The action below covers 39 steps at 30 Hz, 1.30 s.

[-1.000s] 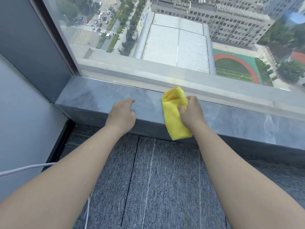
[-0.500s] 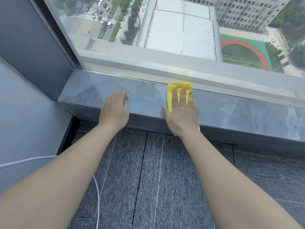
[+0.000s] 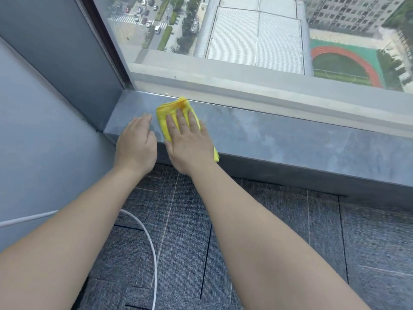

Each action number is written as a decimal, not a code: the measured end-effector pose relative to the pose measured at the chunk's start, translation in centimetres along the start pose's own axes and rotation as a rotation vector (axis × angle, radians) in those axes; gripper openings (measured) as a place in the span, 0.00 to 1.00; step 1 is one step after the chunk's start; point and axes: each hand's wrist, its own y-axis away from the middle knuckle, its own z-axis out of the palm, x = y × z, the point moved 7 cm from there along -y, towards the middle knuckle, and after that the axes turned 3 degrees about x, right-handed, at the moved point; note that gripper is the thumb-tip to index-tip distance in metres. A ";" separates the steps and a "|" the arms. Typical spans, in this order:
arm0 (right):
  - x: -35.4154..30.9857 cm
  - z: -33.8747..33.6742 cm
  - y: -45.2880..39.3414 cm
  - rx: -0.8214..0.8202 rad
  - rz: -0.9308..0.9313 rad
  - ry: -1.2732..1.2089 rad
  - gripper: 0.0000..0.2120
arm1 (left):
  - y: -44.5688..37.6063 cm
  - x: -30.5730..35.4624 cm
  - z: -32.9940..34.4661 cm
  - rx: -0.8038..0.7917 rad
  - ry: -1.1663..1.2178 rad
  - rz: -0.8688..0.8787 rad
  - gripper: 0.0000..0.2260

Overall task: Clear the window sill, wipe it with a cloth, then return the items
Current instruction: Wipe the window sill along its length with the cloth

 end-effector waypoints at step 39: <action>26.9 -4.1 12.1 0.151 0.626 -0.009 0.28 | 6.3 17.3 14.4 -0.330 -0.207 0.269 0.21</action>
